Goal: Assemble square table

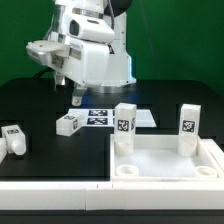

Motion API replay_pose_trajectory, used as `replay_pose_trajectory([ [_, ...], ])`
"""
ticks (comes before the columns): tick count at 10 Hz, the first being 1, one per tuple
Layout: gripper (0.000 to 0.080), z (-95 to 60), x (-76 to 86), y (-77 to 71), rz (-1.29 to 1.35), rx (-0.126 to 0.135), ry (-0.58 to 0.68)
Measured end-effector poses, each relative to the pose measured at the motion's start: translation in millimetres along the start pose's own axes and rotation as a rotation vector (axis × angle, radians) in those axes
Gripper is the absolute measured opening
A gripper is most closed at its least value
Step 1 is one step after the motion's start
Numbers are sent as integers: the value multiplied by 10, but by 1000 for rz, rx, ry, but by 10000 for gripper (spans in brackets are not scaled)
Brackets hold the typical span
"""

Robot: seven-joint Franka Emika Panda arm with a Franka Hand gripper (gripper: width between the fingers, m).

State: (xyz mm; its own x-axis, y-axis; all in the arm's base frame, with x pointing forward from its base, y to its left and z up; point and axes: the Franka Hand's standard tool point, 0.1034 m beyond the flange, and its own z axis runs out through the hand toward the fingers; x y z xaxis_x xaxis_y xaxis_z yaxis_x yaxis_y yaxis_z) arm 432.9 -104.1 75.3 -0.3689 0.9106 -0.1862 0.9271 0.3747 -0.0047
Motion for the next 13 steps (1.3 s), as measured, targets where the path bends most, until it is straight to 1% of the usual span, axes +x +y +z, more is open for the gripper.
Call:
replay_pose_trajectory([
  [2,648,107,-98,197,159,-4,-11],
  [3,648,110,-107,238,281,-11,-9],
  [13,648,110,-107,238,281,-11,-9],
])
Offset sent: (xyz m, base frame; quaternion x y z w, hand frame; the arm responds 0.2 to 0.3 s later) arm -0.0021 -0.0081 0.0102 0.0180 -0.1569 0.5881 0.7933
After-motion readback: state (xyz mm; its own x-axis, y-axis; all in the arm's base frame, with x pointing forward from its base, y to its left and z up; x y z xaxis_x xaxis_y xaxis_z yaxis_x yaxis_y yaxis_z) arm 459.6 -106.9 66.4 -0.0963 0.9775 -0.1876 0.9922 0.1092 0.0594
